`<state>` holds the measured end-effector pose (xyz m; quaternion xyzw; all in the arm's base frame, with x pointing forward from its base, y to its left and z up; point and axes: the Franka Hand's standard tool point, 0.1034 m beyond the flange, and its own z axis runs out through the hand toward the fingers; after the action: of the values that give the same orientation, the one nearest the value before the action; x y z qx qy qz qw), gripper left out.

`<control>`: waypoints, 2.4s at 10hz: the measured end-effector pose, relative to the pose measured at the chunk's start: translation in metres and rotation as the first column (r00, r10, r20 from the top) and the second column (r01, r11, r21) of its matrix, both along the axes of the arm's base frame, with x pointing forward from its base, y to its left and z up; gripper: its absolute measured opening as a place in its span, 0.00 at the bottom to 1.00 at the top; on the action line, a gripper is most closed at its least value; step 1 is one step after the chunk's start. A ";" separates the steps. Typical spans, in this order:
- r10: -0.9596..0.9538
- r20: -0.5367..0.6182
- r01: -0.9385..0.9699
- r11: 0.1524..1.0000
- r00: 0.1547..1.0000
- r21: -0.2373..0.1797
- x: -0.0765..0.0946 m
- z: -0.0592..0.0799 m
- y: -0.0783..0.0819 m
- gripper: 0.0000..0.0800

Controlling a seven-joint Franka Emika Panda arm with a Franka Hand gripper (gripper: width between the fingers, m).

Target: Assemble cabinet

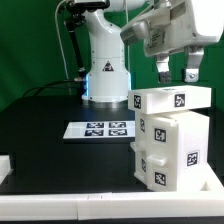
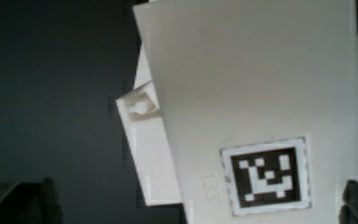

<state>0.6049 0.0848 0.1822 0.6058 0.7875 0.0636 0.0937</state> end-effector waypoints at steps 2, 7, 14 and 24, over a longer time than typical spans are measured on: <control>0.145 -0.013 -0.145 0.988 0.989 -0.049 -0.003 -0.004 -0.007 1.00; 0.140 -0.043 -0.142 0.989 0.989 -0.045 -0.017 -0.024 -0.013 1.00; 0.010 -0.043 -0.010 1.000 0.999 -0.019 -0.017 -0.024 -0.014 0.70; -0.773 -0.113 0.780 0.614 0.625 0.118 -0.020 -0.025 -0.015 0.70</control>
Offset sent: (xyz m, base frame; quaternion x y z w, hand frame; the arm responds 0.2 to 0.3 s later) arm -0.0186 -0.0026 -0.0108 0.0077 0.0194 -0.0600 0.9980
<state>0.5849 0.0697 0.1573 0.8934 0.4426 0.0626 0.0444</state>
